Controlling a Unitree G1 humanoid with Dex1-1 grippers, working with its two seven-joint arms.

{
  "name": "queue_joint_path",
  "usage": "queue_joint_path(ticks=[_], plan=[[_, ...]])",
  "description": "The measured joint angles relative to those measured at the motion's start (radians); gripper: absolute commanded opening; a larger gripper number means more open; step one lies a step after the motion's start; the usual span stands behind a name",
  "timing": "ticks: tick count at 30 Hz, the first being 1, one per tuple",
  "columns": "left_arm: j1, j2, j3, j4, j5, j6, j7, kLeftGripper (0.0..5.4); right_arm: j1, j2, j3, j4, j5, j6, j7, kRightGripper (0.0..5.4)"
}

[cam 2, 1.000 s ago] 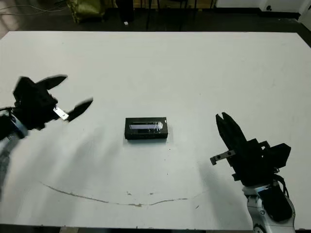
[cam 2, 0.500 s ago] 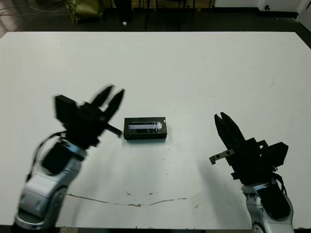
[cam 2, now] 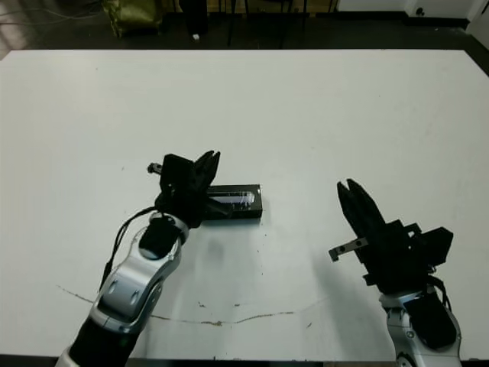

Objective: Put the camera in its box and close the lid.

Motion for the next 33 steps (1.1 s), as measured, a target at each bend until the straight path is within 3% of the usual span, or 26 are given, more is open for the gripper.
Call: queue_joint_path(ticks=[17,33], plan=[[0.138,-0.002,-0.067,0.042,0.062,-0.061,-0.014,0.03,-0.001,0.001,0.002,0.002,0.0,-0.001,-0.002,0.0],[0.084,-0.008,-0.051,0.145,0.123,-0.08,0.001,0.03,0.009,0.008,0.007,0.0,-0.008,-0.001,-0.007,0.0]])
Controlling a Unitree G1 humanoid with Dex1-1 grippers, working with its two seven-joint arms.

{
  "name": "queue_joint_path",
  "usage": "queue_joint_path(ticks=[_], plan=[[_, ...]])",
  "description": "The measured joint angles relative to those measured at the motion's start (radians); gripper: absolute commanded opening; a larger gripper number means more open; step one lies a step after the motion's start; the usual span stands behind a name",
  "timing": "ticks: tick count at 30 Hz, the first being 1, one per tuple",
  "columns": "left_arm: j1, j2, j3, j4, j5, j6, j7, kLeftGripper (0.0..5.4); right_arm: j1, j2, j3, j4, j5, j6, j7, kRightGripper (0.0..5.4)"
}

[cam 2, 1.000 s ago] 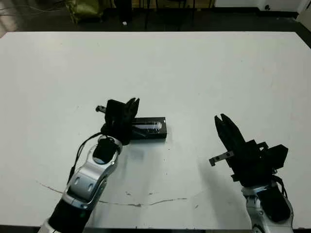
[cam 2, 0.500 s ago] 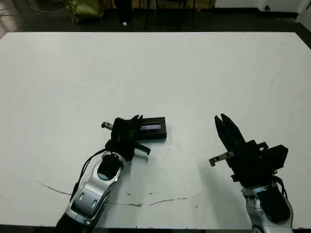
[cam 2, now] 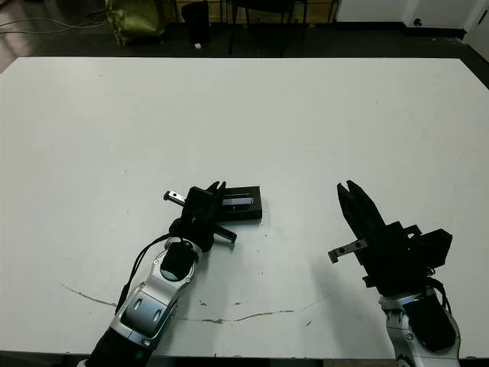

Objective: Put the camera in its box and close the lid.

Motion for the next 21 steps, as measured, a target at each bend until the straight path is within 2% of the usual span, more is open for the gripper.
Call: queue_joint_path(ticks=[5,7,10,17,21], plan=[[-0.014,0.0,0.003,0.002,0.006,0.014,-0.007,0.03,-0.001,0.005,0.004,0.002,-0.001,-0.005,-0.002,0.0],[-0.034,0.0,0.004,-0.012,0.006,0.059,-0.027,0.03,-0.003,0.007,0.006,0.003,-0.001,-0.007,-0.002,0.0],[-0.066,0.004,0.007,-0.051,-0.001,0.164,-0.079,0.03,-0.003,0.008,0.008,0.002,-0.001,-0.007,-0.002,0.0],[-0.192,0.071,0.006,-0.153,-0.04,0.508,-0.271,0.03,0.005,0.012,0.017,-0.018,-0.004,-0.006,-0.015,0.0],[-0.212,0.121,-0.009,-0.2,-0.053,0.584,-0.33,0.03,0.013,0.015,0.021,-0.019,-0.006,-0.006,-0.023,0.0]])
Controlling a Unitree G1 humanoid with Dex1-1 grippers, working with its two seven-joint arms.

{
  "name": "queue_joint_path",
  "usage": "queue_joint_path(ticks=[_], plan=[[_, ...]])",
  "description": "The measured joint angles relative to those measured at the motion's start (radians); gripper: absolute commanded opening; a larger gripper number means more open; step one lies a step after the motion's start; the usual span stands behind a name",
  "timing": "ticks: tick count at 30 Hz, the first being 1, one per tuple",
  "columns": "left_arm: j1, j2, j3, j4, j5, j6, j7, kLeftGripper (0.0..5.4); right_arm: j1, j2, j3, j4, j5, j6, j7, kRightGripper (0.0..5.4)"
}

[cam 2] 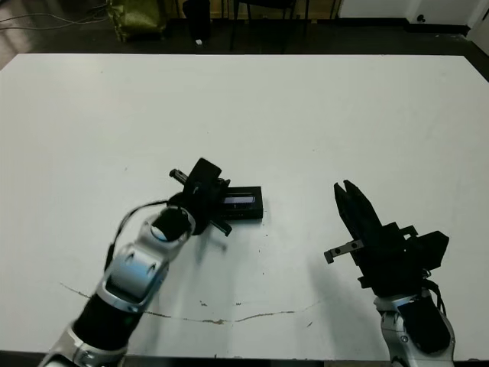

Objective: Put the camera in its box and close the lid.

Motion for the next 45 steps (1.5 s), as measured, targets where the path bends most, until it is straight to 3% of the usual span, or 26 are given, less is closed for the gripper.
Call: queue_joint_path(ticks=[13,23,30,36,45], plan=[[0.024,0.024,-0.005,-0.048,-0.024,0.029,-0.005,0.03,0.007,0.009,0.007,-0.012,-0.014,0.001,-0.017,0.0],[0.037,0.016,0.036,-0.021,-0.059,-0.022,0.017,0.03,0.008,0.009,0.008,-0.022,-0.017,0.01,-0.021,0.0],[0.149,-0.015,0.17,-0.129,-0.154,-0.077,0.056,0.03,0.01,0.012,0.009,-0.026,-0.02,0.01,-0.03,0.0],[0.213,-0.017,0.31,-0.408,-0.231,-0.087,0.093,0.03,0.007,0.017,0.009,-0.028,-0.029,0.008,-0.04,0.0],[0.267,-0.003,0.618,-0.614,-0.488,-0.237,0.083,0.03,-0.029,0.018,-0.006,0.018,-0.021,-0.036,-0.035,0.0]])
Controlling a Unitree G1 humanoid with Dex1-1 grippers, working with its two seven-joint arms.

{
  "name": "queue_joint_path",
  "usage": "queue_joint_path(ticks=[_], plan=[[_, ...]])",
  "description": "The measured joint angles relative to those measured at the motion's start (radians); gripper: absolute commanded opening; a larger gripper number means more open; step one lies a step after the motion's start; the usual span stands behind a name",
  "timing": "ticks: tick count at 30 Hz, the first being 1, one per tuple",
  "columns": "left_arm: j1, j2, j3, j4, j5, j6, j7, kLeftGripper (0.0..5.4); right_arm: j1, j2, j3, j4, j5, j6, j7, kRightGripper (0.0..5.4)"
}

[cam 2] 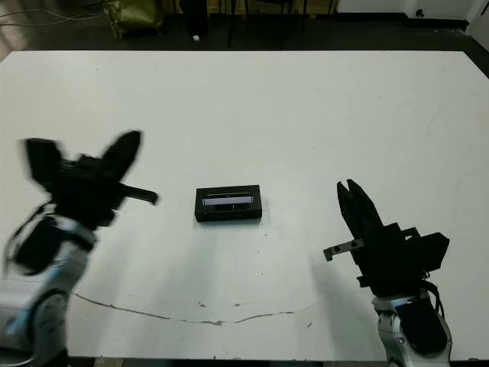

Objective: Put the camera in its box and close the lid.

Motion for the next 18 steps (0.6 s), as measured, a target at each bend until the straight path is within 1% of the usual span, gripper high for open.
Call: queue_joint_path(ticks=[3,5,7,10,13,15,18], plan=[[0.026,0.019,0.092,0.0,-0.087,-0.088,-0.024,0.03,-0.012,0.001,-0.004,0.009,-0.014,0.0,-0.01,0.0],[0.058,0.037,0.129,0.041,-0.102,-0.175,-0.048,0.03,-0.021,0.002,-0.006,0.01,-0.029,0.0,-0.025,0.0],[0.101,0.043,0.139,0.114,-0.072,-0.315,-0.066,0.03,-0.032,0.006,-0.007,0.011,-0.048,0.001,-0.051,0.0],[0.149,0.042,0.137,0.257,0.009,-0.564,-0.08,0.03,-0.048,0.022,-0.007,0.013,-0.084,0.003,-0.1,0.0],[0.174,0.017,0.121,0.378,0.073,-0.781,-0.064,0.03,-0.072,0.05,-0.005,0.034,-0.107,0.035,-0.152,0.0],[0.188,-0.007,0.097,0.418,0.098,-0.86,-0.041,0.03,-0.082,0.061,-0.002,0.048,-0.11,0.05,-0.166,0.0],[0.201,-0.027,0.063,0.429,0.129,-0.897,-0.002,0.03,-0.085,0.074,0.004,0.052,-0.129,0.068,-0.187,0.0]])
